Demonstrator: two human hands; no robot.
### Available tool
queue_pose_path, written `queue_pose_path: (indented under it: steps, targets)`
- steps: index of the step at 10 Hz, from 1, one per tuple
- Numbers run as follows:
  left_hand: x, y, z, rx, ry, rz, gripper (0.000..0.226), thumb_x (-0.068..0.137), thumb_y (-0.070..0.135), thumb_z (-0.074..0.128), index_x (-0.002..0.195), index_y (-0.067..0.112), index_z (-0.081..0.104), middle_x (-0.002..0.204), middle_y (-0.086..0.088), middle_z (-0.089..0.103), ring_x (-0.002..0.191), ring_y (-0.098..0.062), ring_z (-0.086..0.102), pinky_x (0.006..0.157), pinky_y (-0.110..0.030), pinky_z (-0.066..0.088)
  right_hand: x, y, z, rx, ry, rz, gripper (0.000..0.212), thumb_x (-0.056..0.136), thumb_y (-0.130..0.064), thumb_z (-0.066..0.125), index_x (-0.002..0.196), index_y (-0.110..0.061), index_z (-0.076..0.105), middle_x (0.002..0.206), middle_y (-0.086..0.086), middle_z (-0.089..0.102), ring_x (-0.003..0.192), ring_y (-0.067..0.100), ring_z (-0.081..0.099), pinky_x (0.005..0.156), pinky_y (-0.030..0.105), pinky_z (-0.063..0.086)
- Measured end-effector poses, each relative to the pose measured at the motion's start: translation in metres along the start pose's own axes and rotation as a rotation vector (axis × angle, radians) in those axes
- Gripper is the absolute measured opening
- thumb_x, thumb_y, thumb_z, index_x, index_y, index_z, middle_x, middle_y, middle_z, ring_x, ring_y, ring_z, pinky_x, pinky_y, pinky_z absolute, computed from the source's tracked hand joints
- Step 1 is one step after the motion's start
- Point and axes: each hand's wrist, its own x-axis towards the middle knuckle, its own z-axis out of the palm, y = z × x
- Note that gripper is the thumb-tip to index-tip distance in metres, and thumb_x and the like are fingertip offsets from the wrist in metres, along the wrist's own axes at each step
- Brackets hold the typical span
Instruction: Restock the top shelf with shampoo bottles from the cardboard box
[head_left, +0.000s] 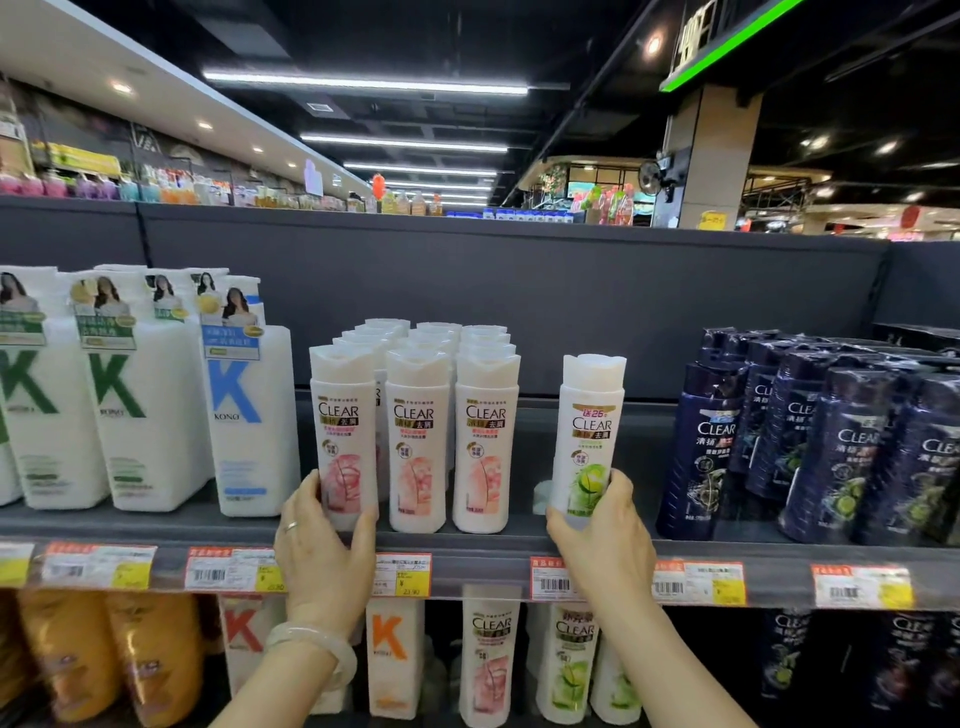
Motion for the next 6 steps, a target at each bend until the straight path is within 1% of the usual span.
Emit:
queue_pose_path:
  steps: [3,4,5,6]
  targets:
    - [-0.0006,-0.0017,0.0007,0.017,-0.044,-0.021,0.065,0.081,0.022,0.067,0.136,0.012,0.034,0.135,-0.01,0.042,0.127,-0.027,0.042,0.106,-0.049,0.038,0.0003,0.0014,-0.0015,0.008,-0.012,-0.011,0.058,0.08,-0.035,0.067,0.123,-0.014,0.035,0.12,0.004,0.055,0.105,0.023,0.057,0.07,0.027,0.038]
    - [-0.0011,0.0003,-0.0018,0.006,-0.059,-0.035,0.065,0.082,0.023,0.066,0.137,0.012,0.033,0.136,-0.009,0.042,0.128,-0.026,0.04,0.108,-0.047,0.036,-0.0006,0.0015,-0.0011,0.022,-0.024,-0.011,0.058,0.08,-0.034,0.067,0.123,-0.013,0.035,0.12,0.006,0.056,0.104,0.024,0.057,0.07,0.027,0.039]
    - [-0.0011,-0.0025,-0.0018,0.002,-0.04,-0.005,0.067,0.083,0.02,0.065,0.139,0.01,0.031,0.139,-0.011,0.04,0.131,-0.026,0.037,0.111,-0.043,0.032,-0.0003,0.0009,-0.0008,0.051,-0.031,-0.026,0.056,0.079,-0.032,0.067,0.122,-0.012,0.036,0.119,0.007,0.056,0.102,0.025,0.058,0.07,0.028,0.041]
    - [-0.0049,0.002,-0.0067,-0.037,-0.069,-0.061,0.076,0.084,0.02,0.064,0.145,0.01,0.018,0.148,-0.01,0.026,0.139,-0.025,0.024,0.115,-0.043,0.025,-0.0005,0.0006,0.0014,0.078,-0.02,-0.016,0.069,0.078,-0.033,0.068,0.131,-0.01,0.032,0.127,0.008,0.053,0.111,0.025,0.055,0.08,0.032,0.047]
